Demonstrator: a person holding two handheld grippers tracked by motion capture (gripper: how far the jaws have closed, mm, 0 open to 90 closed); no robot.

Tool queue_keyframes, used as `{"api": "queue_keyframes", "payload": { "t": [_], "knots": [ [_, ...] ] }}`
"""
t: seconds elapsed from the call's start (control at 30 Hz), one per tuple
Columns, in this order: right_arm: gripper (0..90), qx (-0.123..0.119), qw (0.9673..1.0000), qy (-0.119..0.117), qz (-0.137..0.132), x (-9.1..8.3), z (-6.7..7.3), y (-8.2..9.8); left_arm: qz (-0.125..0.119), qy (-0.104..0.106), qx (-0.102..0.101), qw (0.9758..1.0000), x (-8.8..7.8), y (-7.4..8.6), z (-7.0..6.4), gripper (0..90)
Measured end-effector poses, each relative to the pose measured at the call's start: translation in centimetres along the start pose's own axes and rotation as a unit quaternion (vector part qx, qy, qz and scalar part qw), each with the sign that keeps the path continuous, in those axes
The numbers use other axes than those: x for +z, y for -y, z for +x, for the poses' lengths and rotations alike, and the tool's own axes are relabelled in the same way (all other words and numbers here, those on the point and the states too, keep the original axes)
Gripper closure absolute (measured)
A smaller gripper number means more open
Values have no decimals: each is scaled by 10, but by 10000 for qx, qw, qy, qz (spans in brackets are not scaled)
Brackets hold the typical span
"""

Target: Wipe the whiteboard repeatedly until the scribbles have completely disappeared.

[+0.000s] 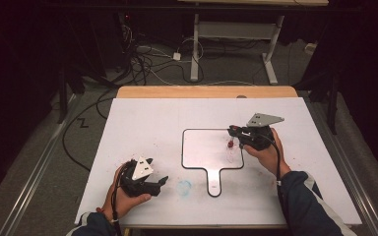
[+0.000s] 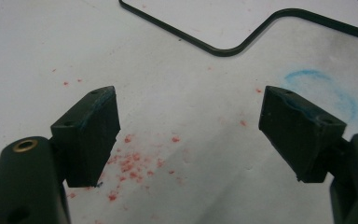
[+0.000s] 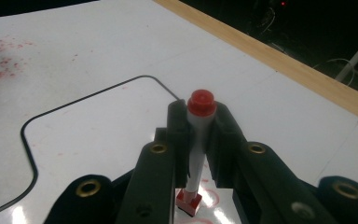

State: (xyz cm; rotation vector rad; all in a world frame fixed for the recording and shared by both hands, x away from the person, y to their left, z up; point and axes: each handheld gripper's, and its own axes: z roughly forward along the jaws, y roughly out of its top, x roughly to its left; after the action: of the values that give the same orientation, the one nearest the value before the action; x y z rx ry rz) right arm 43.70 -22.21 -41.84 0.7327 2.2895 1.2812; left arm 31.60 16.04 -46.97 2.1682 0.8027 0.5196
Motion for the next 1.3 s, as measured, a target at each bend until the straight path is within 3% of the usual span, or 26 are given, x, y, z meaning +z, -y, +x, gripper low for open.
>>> {"api": "queue_keyframes", "payload": {
  "t": [0.27,0.53,0.77,1.0,1.2,1.3],
  "knots": [
    [815,59,9996,-272,60,-17,8,7,57,44,36,10000,1,0,-2,197],
    [815,46,9985,-545,69,-32,31,13,72,77,58,9999,2,-1,-3,197],
    [815,-18,9994,-347,-22,-27,34,13,70,99,75,9999,3,-2,-4,197],
    [815,115,9998,-42,-144,-8,20,6,110,119,87,9998,4,-1,-3,199],
    [816,13,9996,265,-91,10,11,-3,64,118,127,9998,3,-2,-3,199],
    [815,95,9993,348,-99,16,5,-6,45,124,126,9998,3,-2,-3,199]
  ]
}}
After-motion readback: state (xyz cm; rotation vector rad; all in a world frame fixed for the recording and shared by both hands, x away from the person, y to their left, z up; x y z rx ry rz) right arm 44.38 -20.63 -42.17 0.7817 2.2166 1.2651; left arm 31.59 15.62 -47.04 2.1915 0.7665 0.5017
